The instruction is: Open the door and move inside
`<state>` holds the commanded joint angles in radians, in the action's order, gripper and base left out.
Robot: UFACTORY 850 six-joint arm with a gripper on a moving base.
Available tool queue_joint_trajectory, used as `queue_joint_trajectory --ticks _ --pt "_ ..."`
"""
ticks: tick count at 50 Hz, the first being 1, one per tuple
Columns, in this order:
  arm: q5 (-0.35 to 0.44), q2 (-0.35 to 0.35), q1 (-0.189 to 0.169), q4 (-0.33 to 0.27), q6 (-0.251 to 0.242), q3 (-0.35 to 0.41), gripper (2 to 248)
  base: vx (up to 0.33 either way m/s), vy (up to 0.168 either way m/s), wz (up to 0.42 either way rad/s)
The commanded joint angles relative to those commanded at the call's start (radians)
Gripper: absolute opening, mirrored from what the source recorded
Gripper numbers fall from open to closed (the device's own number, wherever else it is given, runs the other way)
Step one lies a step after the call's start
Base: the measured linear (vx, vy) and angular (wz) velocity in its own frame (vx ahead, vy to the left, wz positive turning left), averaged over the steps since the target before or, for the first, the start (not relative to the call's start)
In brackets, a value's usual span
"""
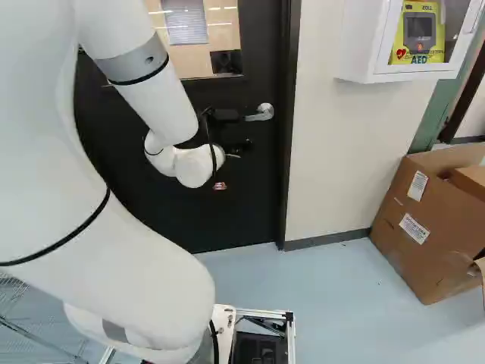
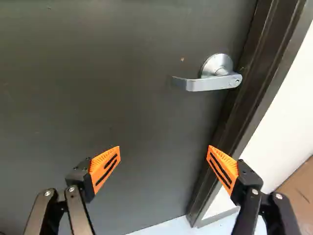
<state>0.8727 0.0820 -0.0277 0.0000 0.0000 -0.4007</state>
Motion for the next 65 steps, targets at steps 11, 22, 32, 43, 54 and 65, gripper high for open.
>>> queue_joint_trajectory --ticks 11,22,32,43,54,65 --pt "0.000 -0.024 0.001 0.000 0.000 -0.045 247 0.000 0.000 0.000" --pt "0.000 -0.044 0.001 0.000 0.000 -0.091 247 0.000 0.000 0.000" --pt "0.000 -0.062 0.002 0.000 0.000 -0.133 247 0.000 0.000 0.000" --pt "0.000 -0.091 0.003 0.000 0.000 -0.188 247 0.000 0.000 0.000" --pt "0.000 -0.129 0.004 0.000 0.000 -0.252 247 0.000 0.000 0.000" --pt "0.000 -0.171 0.012 0.000 0.000 -0.316 247 0.000 0.000 0.000"
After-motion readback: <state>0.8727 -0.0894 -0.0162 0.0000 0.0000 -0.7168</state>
